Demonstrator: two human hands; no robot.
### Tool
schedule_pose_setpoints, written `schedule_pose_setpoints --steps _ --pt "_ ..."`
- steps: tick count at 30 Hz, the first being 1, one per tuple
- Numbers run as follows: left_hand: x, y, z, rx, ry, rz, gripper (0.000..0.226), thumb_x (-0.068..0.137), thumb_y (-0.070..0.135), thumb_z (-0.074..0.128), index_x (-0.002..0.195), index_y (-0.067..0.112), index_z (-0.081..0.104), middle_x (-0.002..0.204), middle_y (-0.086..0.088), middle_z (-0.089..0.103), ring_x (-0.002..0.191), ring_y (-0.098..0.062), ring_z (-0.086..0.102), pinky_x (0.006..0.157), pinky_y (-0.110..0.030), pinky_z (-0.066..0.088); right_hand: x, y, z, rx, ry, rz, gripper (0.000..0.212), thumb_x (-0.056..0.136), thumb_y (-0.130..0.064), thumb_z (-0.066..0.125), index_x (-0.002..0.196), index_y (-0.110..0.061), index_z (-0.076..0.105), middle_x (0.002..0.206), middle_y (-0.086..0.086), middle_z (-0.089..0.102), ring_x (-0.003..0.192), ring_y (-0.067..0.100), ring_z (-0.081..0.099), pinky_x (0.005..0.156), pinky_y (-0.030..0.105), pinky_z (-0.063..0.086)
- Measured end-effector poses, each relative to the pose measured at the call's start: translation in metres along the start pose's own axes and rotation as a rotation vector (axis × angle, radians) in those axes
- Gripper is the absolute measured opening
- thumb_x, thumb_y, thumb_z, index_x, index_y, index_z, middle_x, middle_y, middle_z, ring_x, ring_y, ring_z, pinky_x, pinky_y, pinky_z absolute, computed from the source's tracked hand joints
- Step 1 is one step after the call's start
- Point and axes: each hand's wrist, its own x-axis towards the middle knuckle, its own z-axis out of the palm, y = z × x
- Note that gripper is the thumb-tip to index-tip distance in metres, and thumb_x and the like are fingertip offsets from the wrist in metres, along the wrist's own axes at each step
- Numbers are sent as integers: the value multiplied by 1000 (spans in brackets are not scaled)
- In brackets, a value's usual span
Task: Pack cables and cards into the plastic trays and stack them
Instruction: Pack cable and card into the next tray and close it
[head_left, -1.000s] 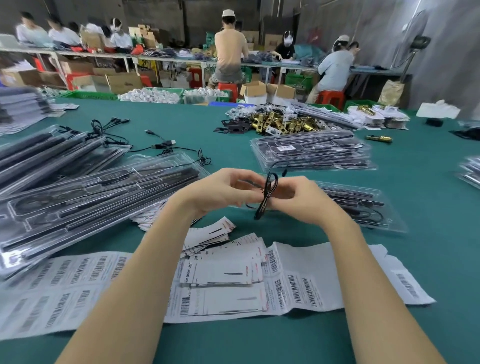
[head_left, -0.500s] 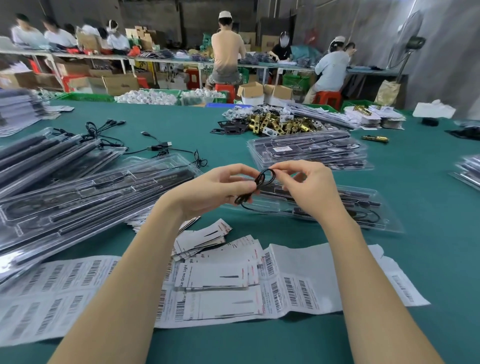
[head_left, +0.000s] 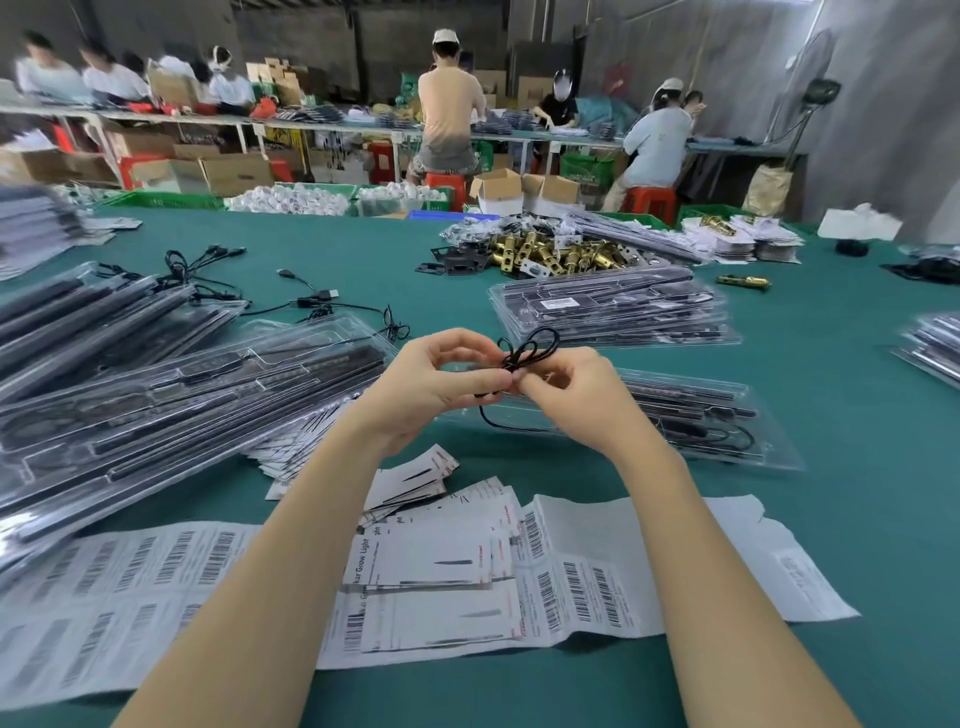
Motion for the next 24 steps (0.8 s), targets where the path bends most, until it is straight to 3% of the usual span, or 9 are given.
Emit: schedule_pose_setpoints --steps 5,10,13,16,20,24 --pt "1 1 1 30 3 -49 36 85 4 76 120 7 67 119 -14 72 106 -29 71 92 -35 59 2 -3 -5 -41 -63 0 15 93 -25 68 98 -33 80 64 -21 70 54 -3 53 49 8 40" --pt "3 0 1 2 61 -45 19 87 4 74 106 9 73 104 -13 76 95 -24 74 83 -28 60 2 -9 -1 -5 -27 17 11 90 -30 72 84 -39 72 66 -22 70 62 -6 65 53 10 47" --pt "8 -6 -1 29 255 -36 15 89 5 73 102 11 73 96 -13 77 87 -21 75 75 -24 60 5 -11 -4 -354 -54 77 12 86 -45 72 83 -35 66 75 -19 69 80 4 66 68 24 52" --pt "9 -10 -4 157 326 -32 21 86 10 78 106 13 71 87 -4 79 82 -19 75 73 -25 60 8 -17 -15 -495 -103 31 6 88 -40 66 83 -41 65 77 -24 64 80 2 61 62 21 44" --pt "7 -6 -1 360 136 35 17 83 8 80 98 15 77 90 0 79 78 -14 69 72 -24 55 6 -22 -26 -393 -20 -143 5 84 -45 72 80 -43 72 76 -23 69 74 -3 61 64 26 49" --pt "2 -1 -6 380 -100 28 17 85 9 78 99 19 80 97 -2 78 90 -15 73 89 -23 56 2 -13 -28 -103 75 -110 11 77 -36 85 85 -35 78 76 -13 72 60 -5 58 60 20 45"
